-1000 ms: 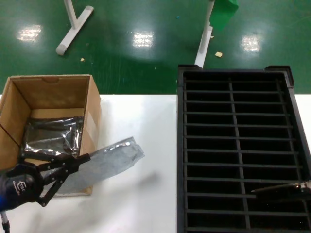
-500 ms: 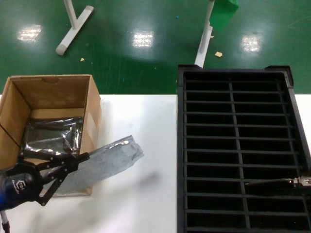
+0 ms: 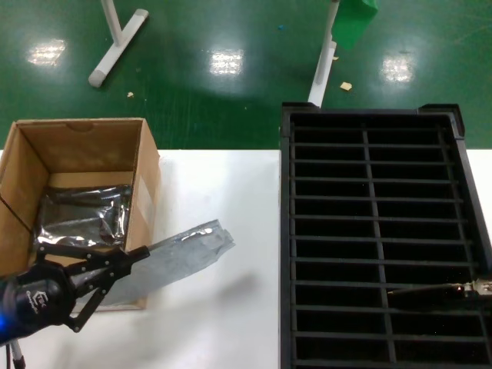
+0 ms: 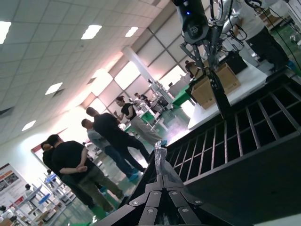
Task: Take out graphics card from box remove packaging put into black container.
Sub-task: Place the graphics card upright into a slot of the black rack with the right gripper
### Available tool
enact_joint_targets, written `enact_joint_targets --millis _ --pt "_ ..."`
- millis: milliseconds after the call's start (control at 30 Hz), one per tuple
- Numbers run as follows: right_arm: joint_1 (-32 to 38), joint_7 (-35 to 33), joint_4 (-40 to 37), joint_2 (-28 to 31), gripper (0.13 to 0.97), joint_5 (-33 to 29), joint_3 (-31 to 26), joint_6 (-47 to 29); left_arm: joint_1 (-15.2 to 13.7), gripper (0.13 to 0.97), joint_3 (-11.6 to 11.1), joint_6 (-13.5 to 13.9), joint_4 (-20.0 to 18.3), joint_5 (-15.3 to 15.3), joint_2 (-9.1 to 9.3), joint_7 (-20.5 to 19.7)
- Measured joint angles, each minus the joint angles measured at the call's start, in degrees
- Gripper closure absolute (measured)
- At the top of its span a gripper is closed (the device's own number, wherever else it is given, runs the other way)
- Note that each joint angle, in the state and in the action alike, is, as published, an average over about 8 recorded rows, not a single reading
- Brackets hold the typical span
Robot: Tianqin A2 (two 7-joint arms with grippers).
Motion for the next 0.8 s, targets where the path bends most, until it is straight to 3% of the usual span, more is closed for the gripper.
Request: enact_joint_targets --millis 367,800 --pt "0.9 -0.1 0.0 -0.4 0.894 -0.2 -0.5 -0.6 3.0 0.955 -2.6 0.0 -2.3 0.0 0.22 -1.3" --pt "1.6 -4.3 0.0 -2.2 0.894 -1.6 3.5 -8.7 4.5 0.955 -3.8 0.0 -4.1 0.0 -0.51 -2.1"
